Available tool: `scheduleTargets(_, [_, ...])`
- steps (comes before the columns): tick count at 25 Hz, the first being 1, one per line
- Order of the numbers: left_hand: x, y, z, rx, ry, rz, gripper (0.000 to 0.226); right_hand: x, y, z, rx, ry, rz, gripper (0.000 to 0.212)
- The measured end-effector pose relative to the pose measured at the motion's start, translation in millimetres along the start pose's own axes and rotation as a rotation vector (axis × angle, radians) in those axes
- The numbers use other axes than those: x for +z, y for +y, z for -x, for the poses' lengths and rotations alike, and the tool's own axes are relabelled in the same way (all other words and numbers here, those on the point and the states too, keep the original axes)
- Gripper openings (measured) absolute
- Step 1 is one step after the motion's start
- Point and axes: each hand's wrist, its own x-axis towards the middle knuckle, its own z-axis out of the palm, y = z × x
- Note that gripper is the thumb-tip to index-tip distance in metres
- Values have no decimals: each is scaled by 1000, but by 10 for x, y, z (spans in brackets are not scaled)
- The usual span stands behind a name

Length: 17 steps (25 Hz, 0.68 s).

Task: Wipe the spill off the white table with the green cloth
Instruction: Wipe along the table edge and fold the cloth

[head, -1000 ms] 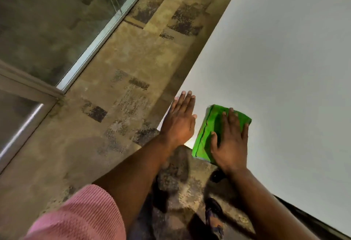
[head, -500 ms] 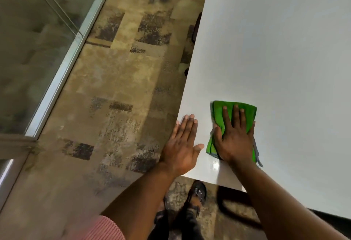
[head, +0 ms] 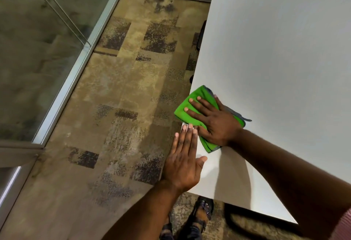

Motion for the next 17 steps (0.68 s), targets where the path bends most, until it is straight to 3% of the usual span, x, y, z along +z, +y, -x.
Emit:
scheduleTargets(3, [-8, 6, -24, 3, 6, 14, 78, -29, 77, -90, -46, -35, -18, 66])
scheduleTargets(8, [-33, -3, -31, -2, 16, 27, 76, -173, 187, -491, 249, 38, -60, 68])
scheduleTargets(13, [-26, 12, -22, -27, 11, 8, 79, -28, -181, -16, -108, -35, -79, 64])
scheduleTargets(15, [-21, 6, -18, -22, 13, 10, 79, -11, -236, 13, -17, -22, -58, 66])
scheduleTargets(17, [-11, 5, -29, -10, 18, 2, 78, -7, -208, 24, 209, 16, -36, 69])
